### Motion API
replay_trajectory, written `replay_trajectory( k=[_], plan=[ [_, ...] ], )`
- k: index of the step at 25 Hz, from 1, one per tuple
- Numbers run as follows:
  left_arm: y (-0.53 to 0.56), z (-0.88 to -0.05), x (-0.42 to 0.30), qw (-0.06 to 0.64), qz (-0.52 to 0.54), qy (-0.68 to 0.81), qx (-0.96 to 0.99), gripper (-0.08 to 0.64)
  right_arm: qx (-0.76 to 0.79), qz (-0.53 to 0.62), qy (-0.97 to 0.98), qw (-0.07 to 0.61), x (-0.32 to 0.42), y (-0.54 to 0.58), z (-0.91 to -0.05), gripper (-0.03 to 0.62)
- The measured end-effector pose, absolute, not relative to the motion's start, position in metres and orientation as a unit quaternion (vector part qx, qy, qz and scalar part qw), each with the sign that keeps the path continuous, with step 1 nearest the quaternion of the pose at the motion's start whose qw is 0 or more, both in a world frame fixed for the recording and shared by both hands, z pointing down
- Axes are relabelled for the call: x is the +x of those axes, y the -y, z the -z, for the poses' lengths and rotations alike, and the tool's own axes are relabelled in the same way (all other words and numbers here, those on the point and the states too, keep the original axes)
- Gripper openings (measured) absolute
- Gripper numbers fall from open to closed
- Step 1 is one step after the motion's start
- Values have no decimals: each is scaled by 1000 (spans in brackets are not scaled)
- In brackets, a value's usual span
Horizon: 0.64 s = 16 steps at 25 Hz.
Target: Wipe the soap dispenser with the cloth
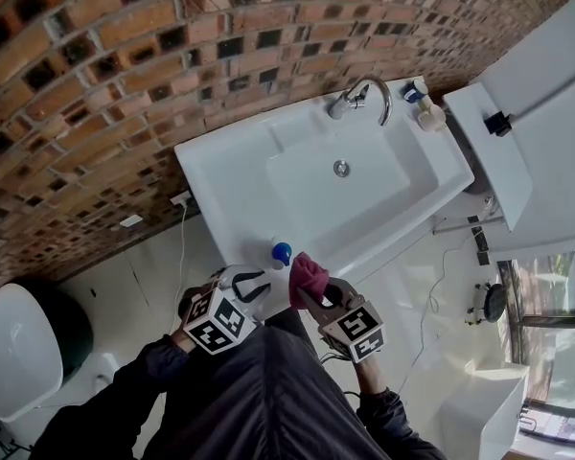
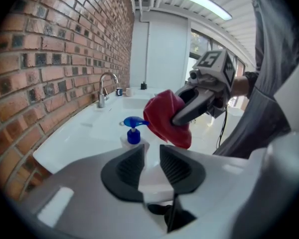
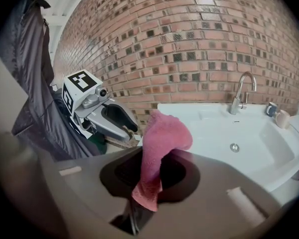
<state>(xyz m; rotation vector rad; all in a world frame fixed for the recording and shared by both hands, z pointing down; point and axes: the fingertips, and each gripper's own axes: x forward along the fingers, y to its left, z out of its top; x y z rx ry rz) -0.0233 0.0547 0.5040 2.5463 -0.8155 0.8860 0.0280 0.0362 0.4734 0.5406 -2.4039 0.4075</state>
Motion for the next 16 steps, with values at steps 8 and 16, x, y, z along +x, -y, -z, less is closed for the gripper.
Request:
replay_trajectory(
  k=[8, 16],
  plan=[
    [-52, -503, -20, 164, -305, 288, 893, 96, 198, -158, 914, 317, 28, -39, -472, 63],
    [-55, -500, -20, 162, -300, 292, 894, 91, 193, -164, 910, 328, 28, -43, -474, 63]
  ],
)
